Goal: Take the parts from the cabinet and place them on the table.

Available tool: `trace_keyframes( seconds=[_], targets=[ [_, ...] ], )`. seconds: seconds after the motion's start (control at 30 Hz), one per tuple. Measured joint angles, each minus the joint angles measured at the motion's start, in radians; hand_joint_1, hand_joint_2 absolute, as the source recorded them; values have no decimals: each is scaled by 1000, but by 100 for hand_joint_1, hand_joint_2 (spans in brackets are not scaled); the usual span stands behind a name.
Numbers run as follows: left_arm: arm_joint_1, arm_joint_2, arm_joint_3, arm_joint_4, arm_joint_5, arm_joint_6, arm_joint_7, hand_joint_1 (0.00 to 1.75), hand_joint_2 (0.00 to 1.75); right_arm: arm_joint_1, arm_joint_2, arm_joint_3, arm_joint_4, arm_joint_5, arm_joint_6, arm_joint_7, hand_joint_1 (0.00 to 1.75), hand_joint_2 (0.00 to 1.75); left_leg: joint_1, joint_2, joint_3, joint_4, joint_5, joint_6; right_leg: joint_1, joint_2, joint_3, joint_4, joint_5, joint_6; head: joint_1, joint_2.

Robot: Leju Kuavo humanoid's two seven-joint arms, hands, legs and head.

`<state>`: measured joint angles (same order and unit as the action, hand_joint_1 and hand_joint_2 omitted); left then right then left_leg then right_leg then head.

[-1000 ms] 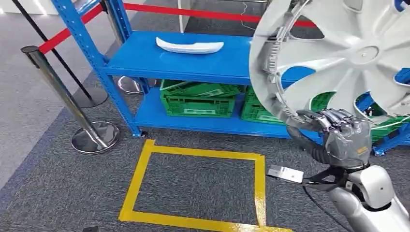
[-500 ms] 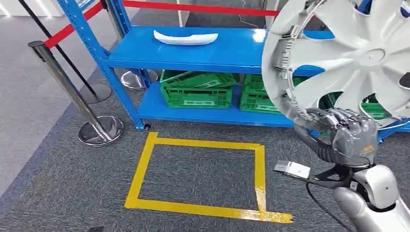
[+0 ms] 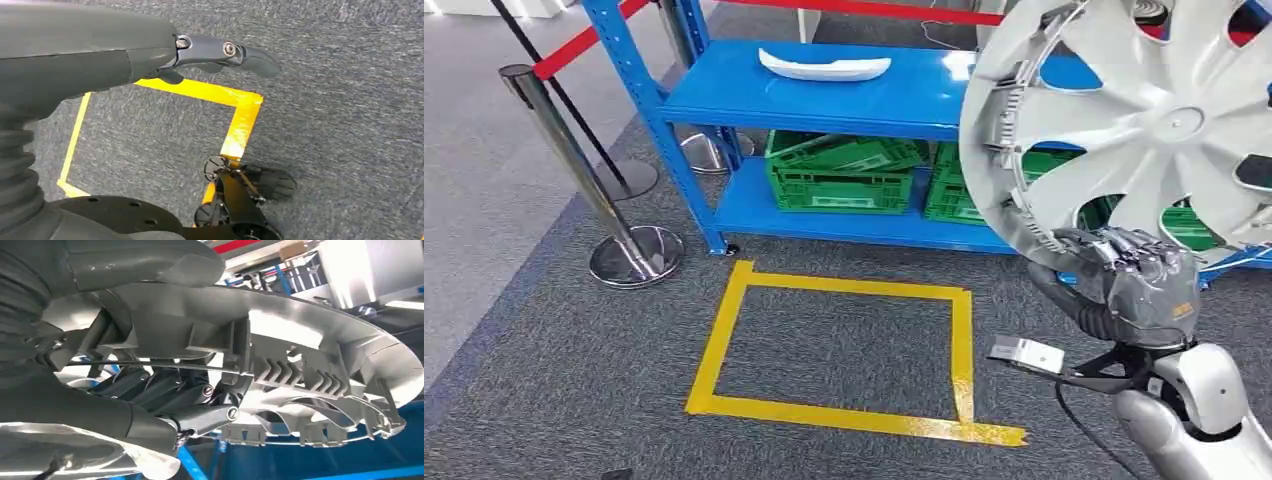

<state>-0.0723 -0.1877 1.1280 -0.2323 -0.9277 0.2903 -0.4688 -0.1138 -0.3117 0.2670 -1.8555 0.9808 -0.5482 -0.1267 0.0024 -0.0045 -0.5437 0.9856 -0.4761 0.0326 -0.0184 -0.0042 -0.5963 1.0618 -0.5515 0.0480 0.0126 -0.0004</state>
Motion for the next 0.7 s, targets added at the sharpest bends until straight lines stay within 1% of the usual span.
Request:
trace_keyframes(
  seconds=[0.03,0.07,0.1,0.13,0.17,0.2,0.23,0.27,0.3,0.33,0.37,0.4,0.43,0.47,0.5,0.53,0.57,0.6,0.63,0.67,0.7],
  targets=[
    [0,0,0,0,0,0,2,0,175,1,0,0,0,4,0,-3,175,175,-1,-2,-5,1,2,3,0,1,-36,84,-41,3,0,0],
    [0,-1,0,0,-1,0,2,0,175,4,0,0,0,7,-1,-8,175,175,-3,-5,-9,1,4,7,0,1,-72,167,-74,5,0,0],
    [2,-1,0,0,-1,0,3,0,175,7,0,1,0,8,-1,-11,175,175,-4,-9,-11,2,6,8,0,1,-98,229,-91,7,0,0],
    [3,-1,0,0,-1,0,3,0,175,11,0,1,0,9,-1,-12,175,175,-4,-15,-12,3,7,8,0,1,-103,243,-81,8,0,0],
    [3,-1,0,0,-2,0,3,0,175,13,0,2,0,11,-1,-13,175,175,-4,-24,-12,5,7,7,0,1,-82,210,-51,7,0,0],
    [3,-1,0,0,-2,0,4,0,175,13,0,2,0,13,-2,-14,175,175,-4,-34,-12,7,7,7,-1,5,-43,134,-6,6,0,0],
    [2,-2,0,0,-2,0,4,0,175,13,0,2,-1,13,-2,-14,175,175,-4,-44,-12,11,7,7,-3,18,2,44,39,5,0,0],
    [1,-3,0,0,-3,0,4,0,175,13,0,2,-4,14,-2,-14,175,175,-4,-53,-15,16,4,4,-7,52,35,-29,58,3,0,0],
    [-2,-3,0,0,-3,0,4,0,175,14,0,2,-5,14,-2,-14,175,175,-10,-62,-26,24,6,-2,-10,80,54,-39,49,2,-1,0],
    [-3,-3,0,0,-3,0,5,0,175,14,-1,2,-9,14,-2,-14,175,175,-7,-75,-39,31,11,-9,-10,68,58,-54,39,-1,1,0],
    [-1,-2,0,0,-3,0,5,0,175,16,-1,2,-11,15,-3,-15,175,175,-5,-81,-49,33,16,-17,-7,63,50,-49,37,-2,-2,0],
    [2,-2,1,0,-3,1,5,0,175,18,-1,4,-12,15,-3,-15,175,175,-3,-91,-53,31,20,-24,-7,53,47,-48,37,-4,0,0],
    [4,-2,2,0,-3,2,5,0,175,19,-1,5,-13,16,-3,-15,175,175,-8,-100,-57,33,20,-27,-13,42,47,-54,42,-11,-1,0],
    [5,0,2,0,-3,3,5,0,175,17,-1,5,-15,15,-3,-14,175,175,-8,-76,-62,45,3,-32,-14,28,49,-56,45,-17,-2,0],
    [4,-2,2,0,-3,3,5,0,175,19,-1,4,-17,15,-3,-14,175,175,-9,-42,-82,90,-30,-40,-14,17,48,-56,45,-23,-8,0],
    [3,-2,2,0,-3,3,5,0,175,21,-1,4,-19,16,-3,-14,175,175,-6,-21,-115,169,-72,-46,-11,3,48,-56,44,-28,-11,0],
    [3,-2,2,0,-3,3,5,0,175,23,-1,4,-20,16,-3,-16,175,175,-3,-11,-149,254,-109,-50,-9,-10,48,-56,43,-29,-10,0],
    [3,-2,2,0,-4,3,5,0,175,24,-1,5,-20,19,-3,-18,175,175,-2,-8,-173,315,-128,-52,-7,-23,48,-55,42,-30,-10,0],
    [3,-2,2,0,-5,3,5,0,175,25,-1,5,-20,19,-3,-18,175,175,-1,-7,-180,338,-129,-52,-7,-35,48,-55,42,-30,-10,0],
    [4,-2,2,0,-5,3,5,0,175,25,-1,5,-20,18,-3,-18,175,175,-1,-7,-168,319,-109,-51,-6,-47,49,-55,42,-31,-10,0],
    [4,-2,2,0,-5,3,5,0,175,25,-1,5,-20,14,-2,-18,175,175,-1,-4,-138,260,-71,-47,-4,-58,49,-55,41,-31,-10,0]
  ],
)
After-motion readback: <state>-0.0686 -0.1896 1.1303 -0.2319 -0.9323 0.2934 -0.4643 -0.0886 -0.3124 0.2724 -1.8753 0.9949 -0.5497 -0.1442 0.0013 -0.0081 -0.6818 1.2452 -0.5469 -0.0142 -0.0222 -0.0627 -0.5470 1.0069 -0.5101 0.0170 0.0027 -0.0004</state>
